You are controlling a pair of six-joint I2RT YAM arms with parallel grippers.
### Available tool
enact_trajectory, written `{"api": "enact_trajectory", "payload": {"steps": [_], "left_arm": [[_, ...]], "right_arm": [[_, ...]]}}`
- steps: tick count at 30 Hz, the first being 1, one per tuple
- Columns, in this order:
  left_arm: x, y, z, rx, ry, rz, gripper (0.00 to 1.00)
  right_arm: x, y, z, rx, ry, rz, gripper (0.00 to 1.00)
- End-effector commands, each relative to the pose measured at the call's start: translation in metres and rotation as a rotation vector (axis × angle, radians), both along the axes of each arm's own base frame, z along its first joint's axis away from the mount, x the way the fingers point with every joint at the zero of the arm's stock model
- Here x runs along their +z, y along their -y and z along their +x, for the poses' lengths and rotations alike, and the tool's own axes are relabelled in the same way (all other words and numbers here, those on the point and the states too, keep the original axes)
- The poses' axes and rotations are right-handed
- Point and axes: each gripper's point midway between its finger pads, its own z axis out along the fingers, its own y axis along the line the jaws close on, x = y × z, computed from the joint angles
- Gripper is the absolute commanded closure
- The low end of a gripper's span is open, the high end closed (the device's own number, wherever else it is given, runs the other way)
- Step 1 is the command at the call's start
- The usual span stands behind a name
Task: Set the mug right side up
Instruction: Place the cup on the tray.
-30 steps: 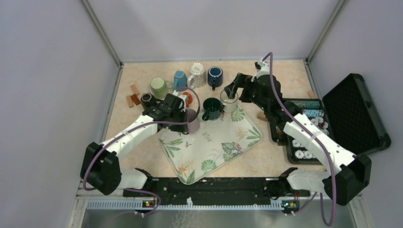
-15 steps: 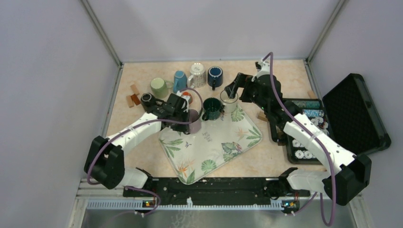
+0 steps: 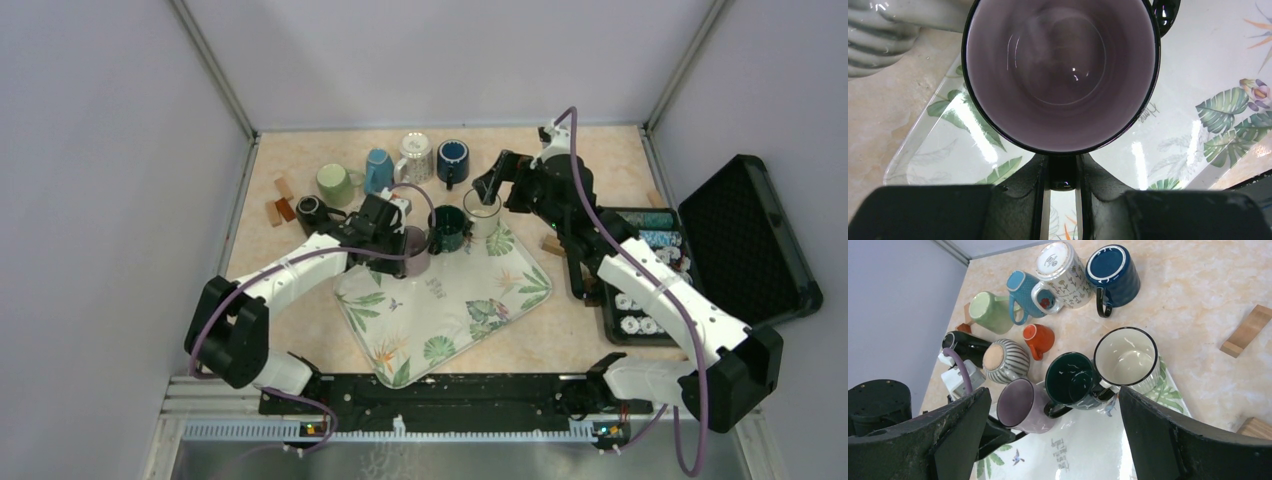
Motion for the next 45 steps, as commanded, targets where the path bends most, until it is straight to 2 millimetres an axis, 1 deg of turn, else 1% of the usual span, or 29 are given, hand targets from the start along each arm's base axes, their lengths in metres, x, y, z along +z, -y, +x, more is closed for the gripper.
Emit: {"api": "enact_trajectory", "payload": {"steps": [1, 5, 9, 11, 12, 17, 19, 22, 27, 31, 33, 36, 42, 45], "left_arm": [[0.014, 0.022, 0.008, -0.071, 0.053, -0.044, 1.00], [0.012, 0.025, 0.004, -0.086, 0.051, -0.030, 1.00], [0.003, 0.016, 0.006, -0.051, 0.043, 0.017, 1.00], [0.000, 0.010, 0.009, -0.014, 0.046, 0.049, 0.95], [-0.001, 0.009, 0.009, -0.010, 0.046, 0.051, 0.93], [-0.006, 0.011, 0.013, -0.001, 0.042, 0.051, 0.80], [-0.007, 0.012, 0.013, -0.002, 0.039, 0.053, 0.79], [-0.006, 0.013, 0.014, -0.005, 0.040, 0.052, 0.72], [-0.004, 0.015, 0.017, -0.003, 0.047, 0.046, 0.57], [0.001, 0.017, 0.019, 0.000, 0.058, 0.036, 0.48], [0.007, 0.017, 0.020, 0.001, 0.069, 0.029, 0.42], [0.019, 0.016, 0.018, 0.006, 0.083, 0.016, 0.32], [0.046, 0.012, 0.010, 0.027, 0.098, -0.011, 0.18], [0.063, 0.002, 0.013, 0.083, 0.148, -0.004, 0.13]], "right_arm": [[0.030, 0.002, 0.004, -0.009, 0.067, 0.024, 0.01], [0.028, 0.003, 0.004, -0.009, 0.063, 0.026, 0.01], [0.026, 0.000, 0.003, 0.001, 0.056, 0.032, 0.01], [0.025, -0.001, 0.003, 0.006, 0.053, 0.034, 0.01], [0.025, -0.002, 0.003, 0.006, 0.052, 0.035, 0.01], [0.024, -0.002, 0.003, 0.010, 0.047, 0.036, 0.01], [0.024, -0.003, 0.002, 0.011, 0.047, 0.040, 0.01], [0.022, -0.003, 0.002, 0.012, 0.045, 0.039, 0.01], [0.021, -0.003, 0.002, 0.013, 0.044, 0.040, 0.01], [0.022, -0.004, 0.001, 0.018, 0.045, 0.043, 0.01], [0.023, -0.003, 0.001, 0.018, 0.047, 0.044, 0.01], [0.024, -0.004, 0.000, 0.021, 0.048, 0.046, 0.01], [0.023, -0.004, -0.001, 0.025, 0.047, 0.047, 0.01], [0.022, -0.004, -0.001, 0.027, 0.048, 0.047, 0.01]]}}
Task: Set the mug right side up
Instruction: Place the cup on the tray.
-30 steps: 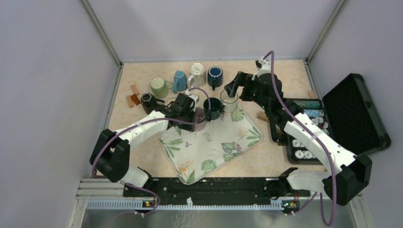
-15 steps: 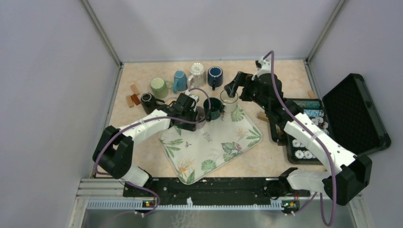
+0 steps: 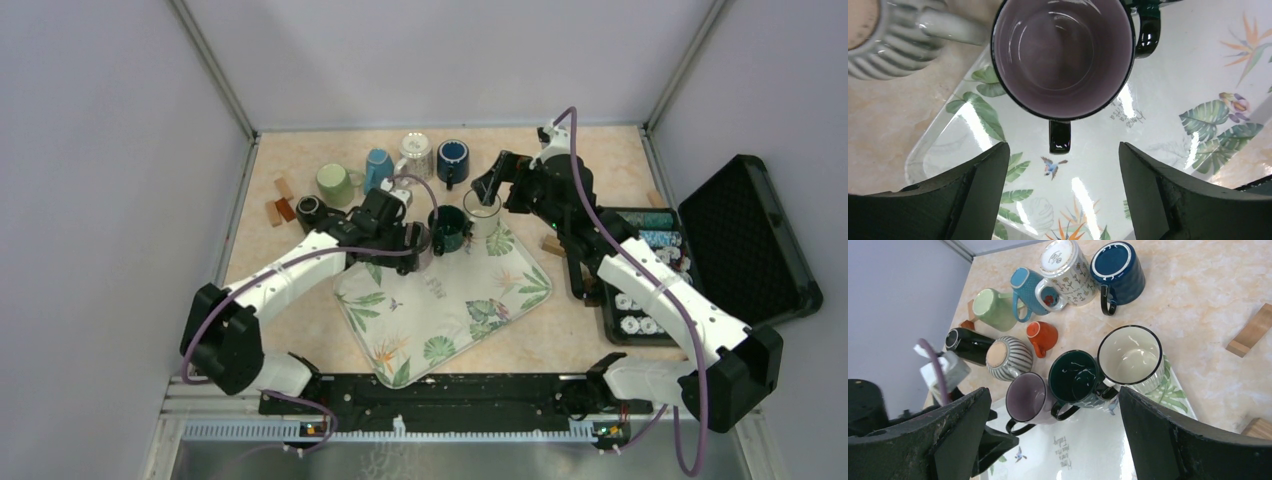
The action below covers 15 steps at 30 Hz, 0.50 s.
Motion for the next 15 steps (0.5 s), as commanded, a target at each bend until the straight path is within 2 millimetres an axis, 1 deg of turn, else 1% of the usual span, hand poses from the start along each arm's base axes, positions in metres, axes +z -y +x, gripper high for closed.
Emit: {"api": "enact_trajectory", "payload": {"steps": [1, 4, 8, 10, 13, 15], "left_arm": [[0.047, -0.009, 0.008, 0.085, 0.113, -0.032, 0.11], [0.062, -0.017, 0.014, 0.152, 0.167, -0.039, 0.03], [0.078, -0.026, 0.030, 0.239, 0.232, -0.053, 0.02], [0.082, -0.032, 0.041, 0.288, 0.235, -0.057, 0.02], [0.082, -0.043, 0.056, 0.392, 0.218, -0.057, 0.02], [0.079, -0.053, 0.066, 0.494, 0.200, -0.063, 0.02]], "right_arm": [[0.021, -0.001, 0.001, 0.009, 0.050, 0.038, 0.01], [0.022, -0.002, 0.001, 0.013, 0.054, 0.041, 0.01], [0.021, -0.004, 0.002, 0.018, 0.054, 0.040, 0.01], [0.020, -0.006, 0.003, 0.028, 0.053, 0.035, 0.01], [0.017, -0.010, 0.004, 0.049, 0.042, 0.022, 0.01], [0.013, -0.012, 0.005, 0.061, 0.033, 0.011, 0.01]]}}
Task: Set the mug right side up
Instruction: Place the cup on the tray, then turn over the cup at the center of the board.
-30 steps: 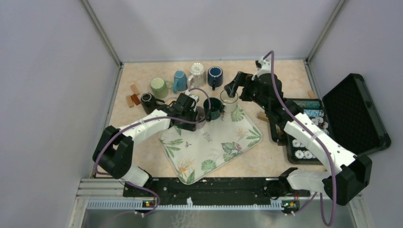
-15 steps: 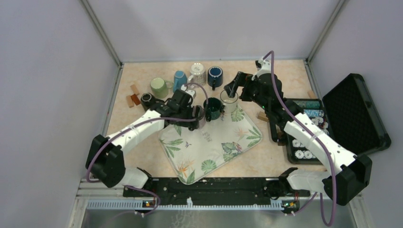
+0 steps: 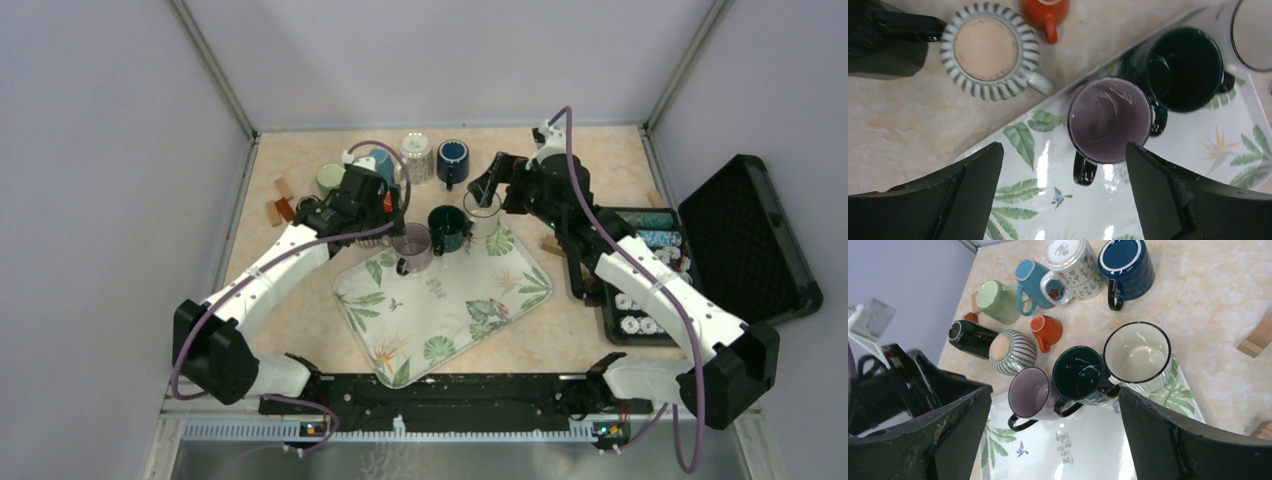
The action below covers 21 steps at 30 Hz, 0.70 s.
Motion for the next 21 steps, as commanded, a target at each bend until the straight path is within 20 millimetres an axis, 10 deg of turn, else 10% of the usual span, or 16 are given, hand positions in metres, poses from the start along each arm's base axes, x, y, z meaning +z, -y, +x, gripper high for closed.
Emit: {"api": "enact_trajectory", "payload": {"steps": [1, 8, 21], "left_arm": [[0.010, -0.022, 0.030, 0.229, 0.004, -0.049, 0.02], [0.007, -0.054, 0.060, 0.530, -0.006, -0.163, 0.02], [-0.042, -0.036, 0.055, 0.659, -0.172, -0.221, 0.02]], "right_arm": [[0.013, -0.007, 0.006, 0.034, 0.034, 0.006, 0.01], [0.009, -0.011, 0.005, 0.057, 0.023, 0.001, 0.01], [0.002, -0.012, 0.004, 0.065, 0.011, -0.006, 0.01]]}}
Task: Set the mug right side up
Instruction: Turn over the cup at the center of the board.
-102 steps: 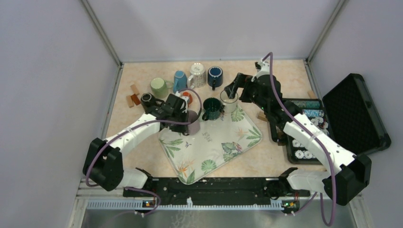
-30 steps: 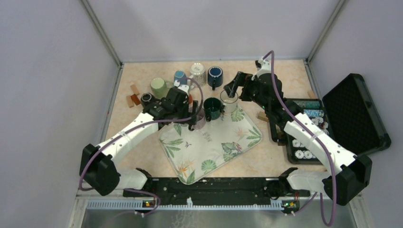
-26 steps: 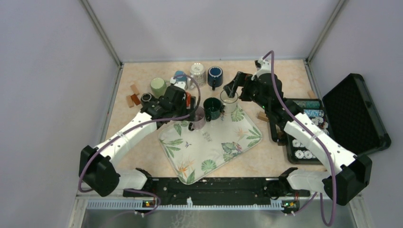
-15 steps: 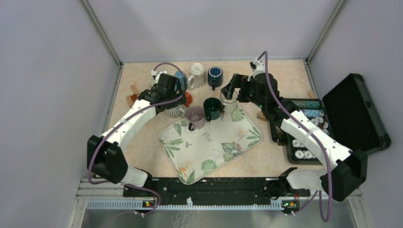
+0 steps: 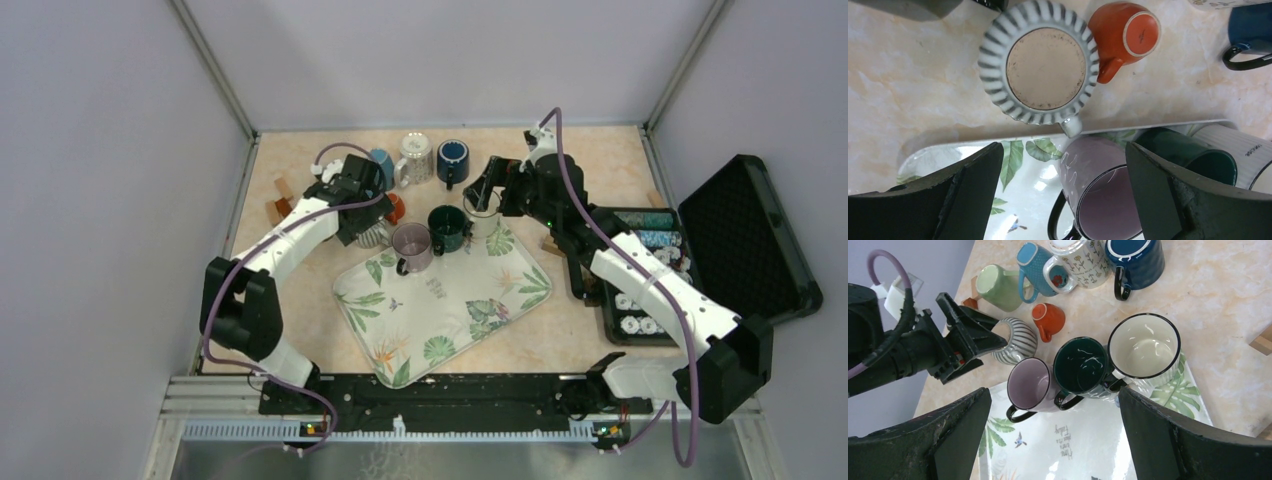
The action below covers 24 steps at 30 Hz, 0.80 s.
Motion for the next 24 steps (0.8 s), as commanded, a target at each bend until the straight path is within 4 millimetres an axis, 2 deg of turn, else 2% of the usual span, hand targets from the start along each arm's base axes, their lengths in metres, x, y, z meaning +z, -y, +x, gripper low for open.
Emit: {"api": "enact_trajectory", "payload": {"steps": [1, 6, 11, 24], "left_arm": [[-0.003, 0.004, 0.002, 0.124, -0.018, -0.058, 0.02], [-0.011, 0.012, 0.008, 0.141, -0.031, -0.074, 0.02], [-0.025, 0.011, 0.005, 0.188, -0.081, -0.065, 0.02], [-0.053, 0.006, 0.003, 0.218, -0.146, -0.019, 0.31]], "right_arm": [[0.019, -0.002, 0.005, 0.008, 0.049, 0.019, 0.01], [0.019, 0.000, 0.004, 0.006, 0.048, 0.012, 0.01], [0.019, 0.000, 0.004, 0.006, 0.049, 0.014, 0.01], [0.020, 0.000, 0.004, 0.001, 0.050, 0.019, 0.01]]}}
